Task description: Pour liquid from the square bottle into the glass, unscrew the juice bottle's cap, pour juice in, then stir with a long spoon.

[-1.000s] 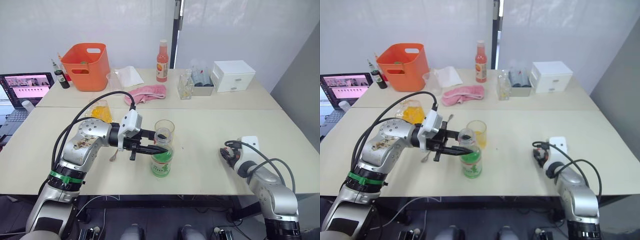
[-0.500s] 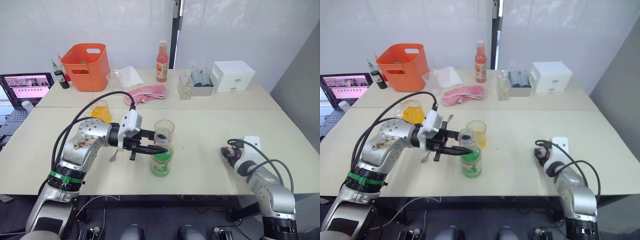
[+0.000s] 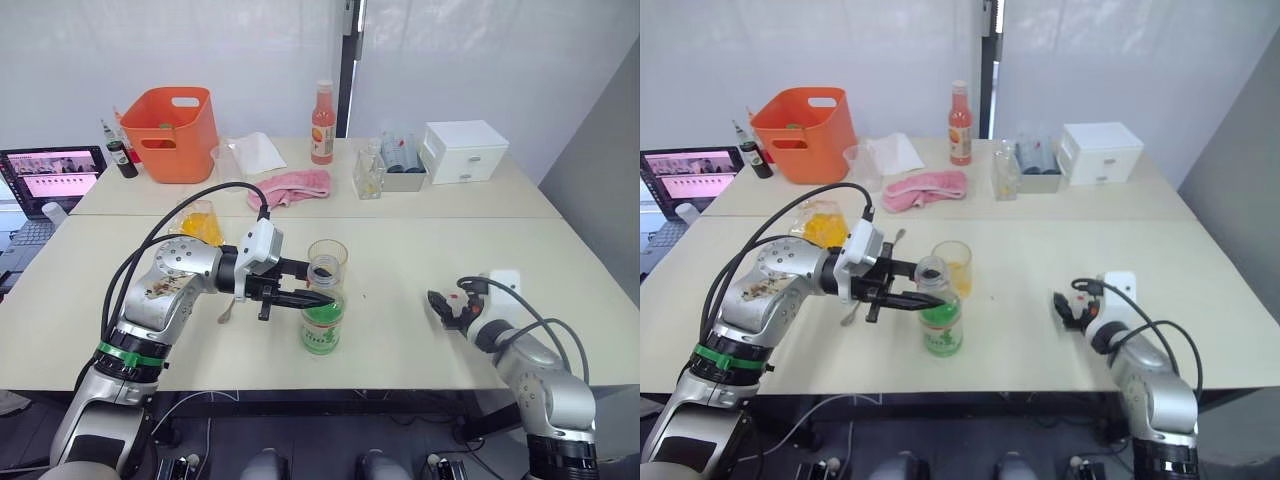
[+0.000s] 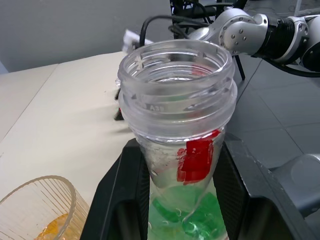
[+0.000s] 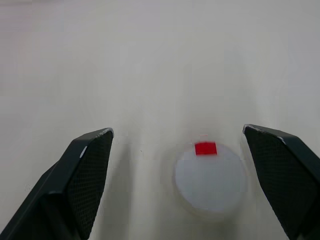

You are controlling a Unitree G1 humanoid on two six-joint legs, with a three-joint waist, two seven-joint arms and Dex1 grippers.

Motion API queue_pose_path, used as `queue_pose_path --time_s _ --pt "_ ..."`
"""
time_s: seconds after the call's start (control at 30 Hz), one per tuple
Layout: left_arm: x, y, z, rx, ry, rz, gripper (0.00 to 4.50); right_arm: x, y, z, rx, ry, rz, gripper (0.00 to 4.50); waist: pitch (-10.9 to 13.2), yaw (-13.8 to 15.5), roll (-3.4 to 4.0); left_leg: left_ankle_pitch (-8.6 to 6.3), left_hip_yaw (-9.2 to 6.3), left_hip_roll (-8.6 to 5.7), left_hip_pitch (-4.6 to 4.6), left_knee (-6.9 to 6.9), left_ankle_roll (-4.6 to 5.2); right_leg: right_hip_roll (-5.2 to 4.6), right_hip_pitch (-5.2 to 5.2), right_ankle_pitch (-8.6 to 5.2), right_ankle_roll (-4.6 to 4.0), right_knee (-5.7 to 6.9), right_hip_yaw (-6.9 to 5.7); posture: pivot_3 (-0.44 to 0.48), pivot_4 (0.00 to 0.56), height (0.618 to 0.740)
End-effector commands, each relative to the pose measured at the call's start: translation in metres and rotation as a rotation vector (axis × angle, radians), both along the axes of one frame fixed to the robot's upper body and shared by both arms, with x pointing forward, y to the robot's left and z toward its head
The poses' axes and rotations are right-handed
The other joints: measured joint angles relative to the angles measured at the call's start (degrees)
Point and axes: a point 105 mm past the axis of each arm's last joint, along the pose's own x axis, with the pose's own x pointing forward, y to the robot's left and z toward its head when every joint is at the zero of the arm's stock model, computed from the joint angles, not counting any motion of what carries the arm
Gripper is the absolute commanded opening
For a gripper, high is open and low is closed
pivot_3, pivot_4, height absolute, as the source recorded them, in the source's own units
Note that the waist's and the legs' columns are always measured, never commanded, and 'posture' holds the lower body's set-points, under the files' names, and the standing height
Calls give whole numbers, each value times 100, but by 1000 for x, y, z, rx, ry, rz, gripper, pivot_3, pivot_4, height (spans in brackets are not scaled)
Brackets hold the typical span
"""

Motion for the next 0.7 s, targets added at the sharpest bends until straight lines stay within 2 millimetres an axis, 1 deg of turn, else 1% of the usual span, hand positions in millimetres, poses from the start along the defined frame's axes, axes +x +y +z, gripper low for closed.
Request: queue_pose_path --time_s 0.03,0.07,0.13,0.23,0.3,0.43,0.57,0.7 --pt "3 12 -3 29 -1 62 1404 -16 9 60 -1 -225 119 4470 0 1 0 0 0 -1 0 0 0 -1 0 0 0 0 0 0 150 715" --pt "3 14 -3 27 1 71 1404 -21 13 70 -4 -258 161 4470 0 1 0 0 0 0 0 0 0 -1 0 0 0 0 0 0 150 715" --pt "2 18 -2 21 5 85 1404 -30 22 82 -23 -290 242 4470 0 0 0 0 -2 3 0 0 0 1 1 0 0 -1 -1 0 150 715" --pt "3 27 2 5 6 123 1404 -48 43 87 -54 -281 418 4470 0 -30 0 0 -1 6 2 -2 0 4 0 0 0 0 0 0 150 715" --pt "5 33 3 0 -1 151 1404 -55 52 84 -60 -254 498 4470 0 -41 -1 0 -2 13 2 -4 0 12 -1 -1 -2 -1 0 0 150 715" --pt "10 49 16 -45 -2 236 1404 -65 75 63 -91 -154 631 4470 1 -53 -1 0 -2 16 4 -4 0 16 -2 0 -5 0 1 0 150 715" --pt "11 64 25 -54 -5 310 1404 -55 78 42 -120 -91 629 4470 2 -36 -3 0 -2 17 0 -3 0 18 -7 0 -6 0 1 0 150 715" --pt "13 78 32 -41 -18 373 1404 -49 81 35 -134 -76 634 4470 5 22 -6 0 -1 5 -8 -3 0 3 -10 -1 -4 -3 -1 0 150 715"
